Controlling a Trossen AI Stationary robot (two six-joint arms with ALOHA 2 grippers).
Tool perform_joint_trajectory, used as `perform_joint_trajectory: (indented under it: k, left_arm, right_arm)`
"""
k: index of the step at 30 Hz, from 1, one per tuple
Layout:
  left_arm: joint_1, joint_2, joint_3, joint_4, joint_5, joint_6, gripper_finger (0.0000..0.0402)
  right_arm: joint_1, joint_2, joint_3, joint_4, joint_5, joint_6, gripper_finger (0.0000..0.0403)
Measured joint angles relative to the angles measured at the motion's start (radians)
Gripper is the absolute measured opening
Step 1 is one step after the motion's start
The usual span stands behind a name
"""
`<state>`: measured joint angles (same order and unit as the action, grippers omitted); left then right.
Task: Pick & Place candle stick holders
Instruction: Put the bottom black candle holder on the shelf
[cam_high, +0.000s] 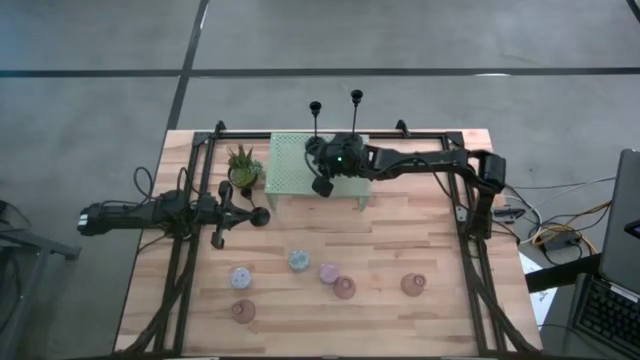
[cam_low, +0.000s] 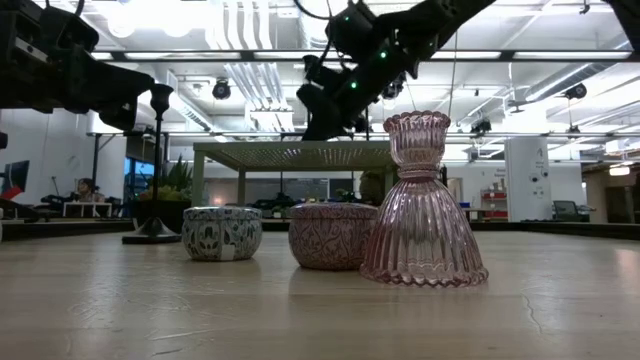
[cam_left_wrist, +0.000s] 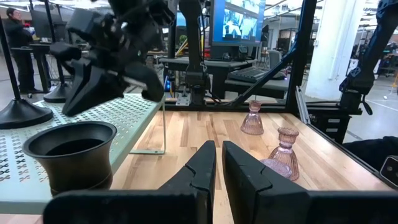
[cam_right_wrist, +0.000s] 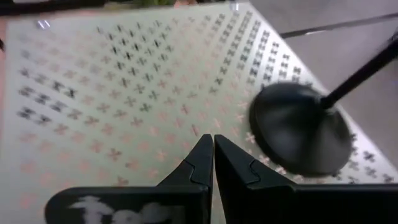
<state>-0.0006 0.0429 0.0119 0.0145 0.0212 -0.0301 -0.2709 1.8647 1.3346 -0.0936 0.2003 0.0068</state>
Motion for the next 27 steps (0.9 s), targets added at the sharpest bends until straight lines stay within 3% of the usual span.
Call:
perform_joint_trajectory:
  k: [27]
  left_arm:
    - [0.000,0.000,0.000,0.000,0.000,0.000,0.0035]
  right_arm:
    - [-0.060,0.017,0.000,0.029,0.030,-0.006,0.0008]
